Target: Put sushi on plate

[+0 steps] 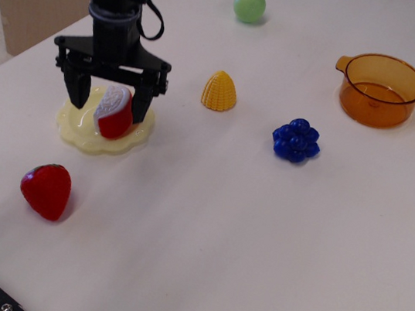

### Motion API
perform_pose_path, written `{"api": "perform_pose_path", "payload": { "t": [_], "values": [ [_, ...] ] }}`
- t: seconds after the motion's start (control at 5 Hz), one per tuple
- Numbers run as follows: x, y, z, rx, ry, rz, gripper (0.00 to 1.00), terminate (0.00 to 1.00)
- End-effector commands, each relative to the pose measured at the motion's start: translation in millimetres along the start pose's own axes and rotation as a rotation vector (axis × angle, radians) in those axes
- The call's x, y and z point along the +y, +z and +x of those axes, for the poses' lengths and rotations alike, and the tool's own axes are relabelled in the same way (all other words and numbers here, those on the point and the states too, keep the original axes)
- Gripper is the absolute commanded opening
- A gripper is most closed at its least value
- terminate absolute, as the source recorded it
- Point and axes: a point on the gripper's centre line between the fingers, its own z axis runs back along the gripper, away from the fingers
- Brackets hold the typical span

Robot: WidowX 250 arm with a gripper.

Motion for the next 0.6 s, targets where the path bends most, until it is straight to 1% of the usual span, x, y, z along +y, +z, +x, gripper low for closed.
{"api": "perform_pose_path", "payload": {
  "t": [0.0,0.2,0.4],
  "values": [
    [-13.1,45.9,-39.3,-0.061,-0.147,-0.067,1.0,0.0],
    [-13.1,45.9,-39.3,-0.061,-0.147,-0.067,1.0,0.0],
    [-13.1,45.9,-39.3,-0.061,-0.147,-0.067,1.0,1.0]
  ]
}}
